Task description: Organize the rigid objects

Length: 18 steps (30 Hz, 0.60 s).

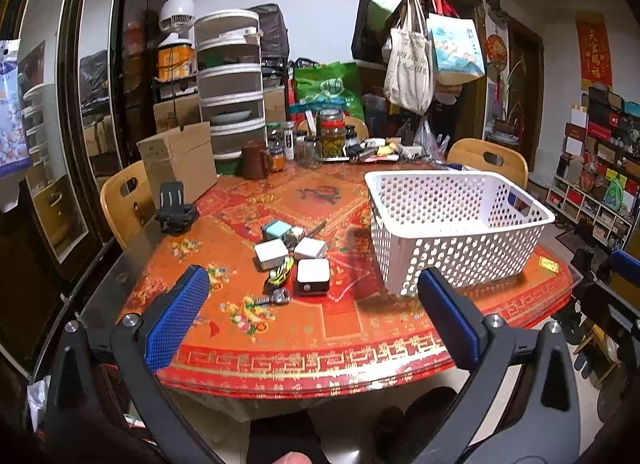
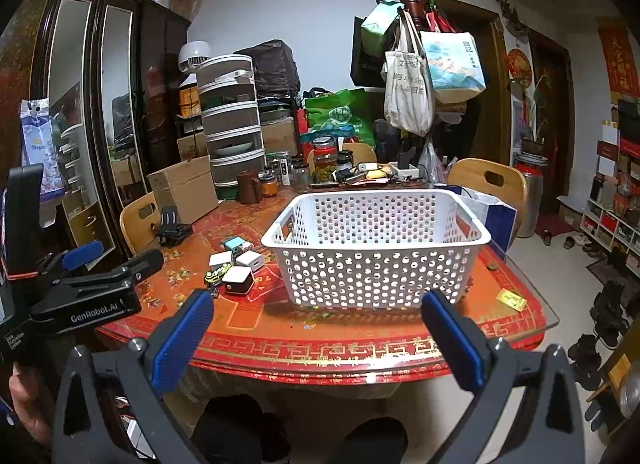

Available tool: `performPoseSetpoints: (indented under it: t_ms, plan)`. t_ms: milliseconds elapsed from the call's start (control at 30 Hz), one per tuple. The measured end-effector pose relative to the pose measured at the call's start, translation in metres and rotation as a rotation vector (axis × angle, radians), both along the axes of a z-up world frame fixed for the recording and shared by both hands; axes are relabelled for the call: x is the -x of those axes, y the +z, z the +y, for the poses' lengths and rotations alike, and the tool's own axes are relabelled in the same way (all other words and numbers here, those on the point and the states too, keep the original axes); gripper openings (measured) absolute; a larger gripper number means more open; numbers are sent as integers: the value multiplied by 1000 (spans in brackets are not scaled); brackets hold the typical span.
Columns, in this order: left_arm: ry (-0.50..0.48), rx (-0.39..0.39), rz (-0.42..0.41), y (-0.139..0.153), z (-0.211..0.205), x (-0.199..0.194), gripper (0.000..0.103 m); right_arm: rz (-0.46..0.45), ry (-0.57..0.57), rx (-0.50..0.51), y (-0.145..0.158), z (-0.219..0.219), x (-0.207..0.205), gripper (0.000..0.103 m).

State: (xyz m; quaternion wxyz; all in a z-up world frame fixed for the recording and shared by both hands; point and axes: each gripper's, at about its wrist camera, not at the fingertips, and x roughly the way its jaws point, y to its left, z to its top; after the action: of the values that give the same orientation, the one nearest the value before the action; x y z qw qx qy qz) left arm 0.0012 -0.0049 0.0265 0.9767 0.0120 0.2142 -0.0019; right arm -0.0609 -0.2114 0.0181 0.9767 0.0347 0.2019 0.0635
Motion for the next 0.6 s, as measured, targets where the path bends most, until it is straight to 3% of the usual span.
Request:
performPoseSetpoints:
  t_ms: [200, 600]
  plan:
    - [-5, 4, -32, 2, 3, -1, 103, -102, -40, 20, 7, 1, 4, 103]
    - [-11, 11, -87, -7, 5, -1, 103, -177, -63, 62, 1, 10, 1, 103]
